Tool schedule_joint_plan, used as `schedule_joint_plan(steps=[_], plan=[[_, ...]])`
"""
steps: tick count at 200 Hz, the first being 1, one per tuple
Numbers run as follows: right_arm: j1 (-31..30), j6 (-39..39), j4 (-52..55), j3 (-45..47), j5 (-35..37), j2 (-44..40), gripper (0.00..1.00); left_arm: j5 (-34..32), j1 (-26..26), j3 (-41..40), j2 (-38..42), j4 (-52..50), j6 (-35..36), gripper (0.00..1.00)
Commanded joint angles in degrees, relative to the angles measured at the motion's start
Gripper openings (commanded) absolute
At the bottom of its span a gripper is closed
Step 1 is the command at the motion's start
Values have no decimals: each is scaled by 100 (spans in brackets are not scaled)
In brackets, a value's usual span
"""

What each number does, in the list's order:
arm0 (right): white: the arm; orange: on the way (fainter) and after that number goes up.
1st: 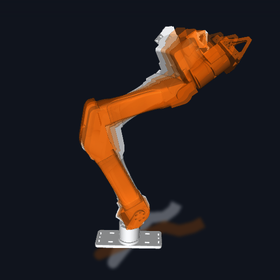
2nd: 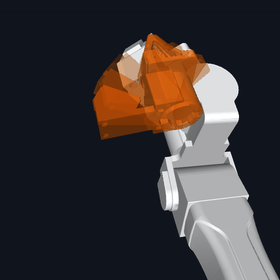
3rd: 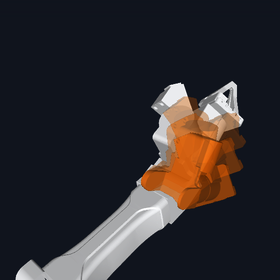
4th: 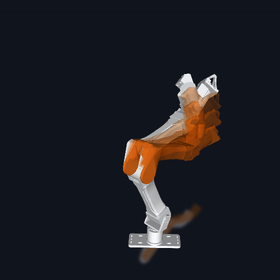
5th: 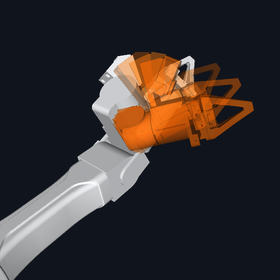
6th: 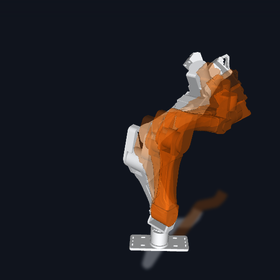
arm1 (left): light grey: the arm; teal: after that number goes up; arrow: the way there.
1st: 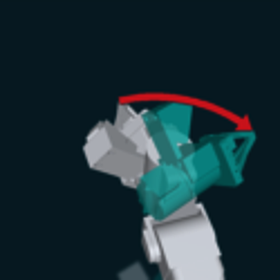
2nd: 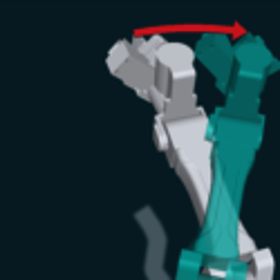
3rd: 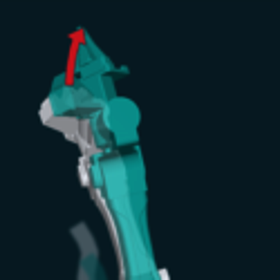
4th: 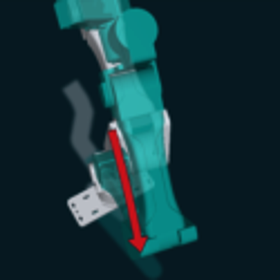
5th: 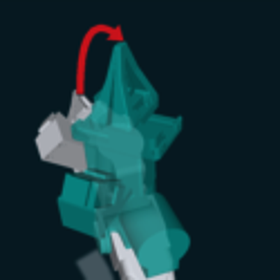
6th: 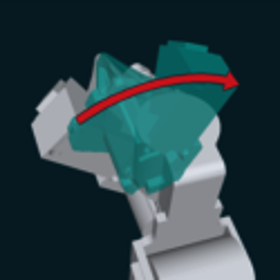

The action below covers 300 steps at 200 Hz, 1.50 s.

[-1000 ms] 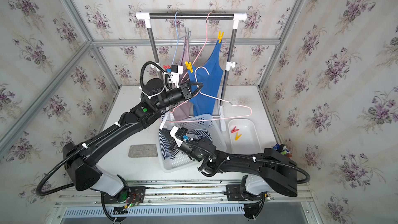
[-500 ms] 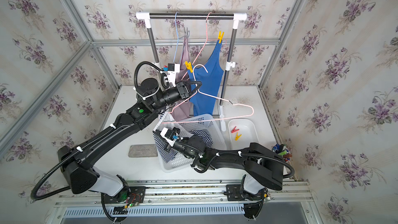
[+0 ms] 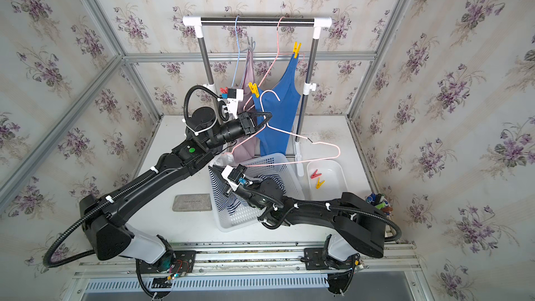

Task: Remove the clothespins securing tank tops to the hanger
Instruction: Remove the tank top from the hanger.

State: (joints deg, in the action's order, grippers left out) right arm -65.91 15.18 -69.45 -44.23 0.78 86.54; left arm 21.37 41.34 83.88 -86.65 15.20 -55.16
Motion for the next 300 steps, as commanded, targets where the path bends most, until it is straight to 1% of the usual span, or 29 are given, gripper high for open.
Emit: schedule_joint_plan(steps=[1, 15, 31, 53, 76, 111, 116, 120, 130, 140, 165, 178, 193, 205, 218, 242, 266, 280, 300], plan=[[59, -63, 118, -251, -212, 180, 0, 101, 23, 26, 13, 351, -128, 0], [71, -133, 262, -343, -319, 298, 0, 73, 30, 36, 25, 353, -112, 0], [74, -284, -43, -135, -459, 305, 0, -74, 27, -11, 80, 353, -115, 0], [61, -368, 50, 52, -464, 205, 0, -83, 12, 26, 98, 377, -28, 0], [57, -437, -209, 634, -320, -232, 0, -334, 14, -57, 237, 366, 182, 0], [58, -462, 68, 1385, 116, -1142, 0, -631, 10, -151, 504, 201, 745, 0], [60, -472, 108, 1486, 208, -1281, 0, -723, 21, -184, 505, 177, 832, 0], [52, -472, 142, 1556, 279, -1376, 0, -824, 27, -221, 703, 164, 925, 0], [58, -471, 291, 1725, 406, -1601, 0, -1083, 78, -335, 856, 166, 1175, 0], [59, -481, 408, 1872, 561, -1783, 0, -1529, 146, -444, 1004, 162, 1452, 0], [132, -655, 523, 2171, 924, -2103, 0, -2482, 527, -575, 1315, 95, 2493, 0], [354, -1062, 595, 2255, 923, -2208, 0, -3042, 794, -519, 1408, -69, 3114, 0], [789, -1649, 746, 2300, 645, -2290, 0, -3587, 1041, -446, 1486, -272, 3683, 0], [1072, -1998, 756, 2417, 540, -2378, 0, -3939, 1230, -415, 1557, -390, 4101, 0], [1315, -2220, 769, 2582, 542, -2478, 0, -4170, 1383, -461, 1673, -437, 4430, 0], [1829, -2628, 1190, 2746, 474, -2489, 0, -4314, 1473, -634, 1931, -465, 4612, 0], [2397, -3210, 1169, 2953, -18, -2302, 0, -4663, 1500, -797, 2186, -457, 4763, 0], [2515, -3347, 1309, 2935, -78, -2152, 0, -4970, 1533, -836, 2289, -466, 4963, 0], [2529, -3373, 1456, 2893, -88, -1973, 0, -5442, 1552, -794, 2380, -603, 5193, 0]])
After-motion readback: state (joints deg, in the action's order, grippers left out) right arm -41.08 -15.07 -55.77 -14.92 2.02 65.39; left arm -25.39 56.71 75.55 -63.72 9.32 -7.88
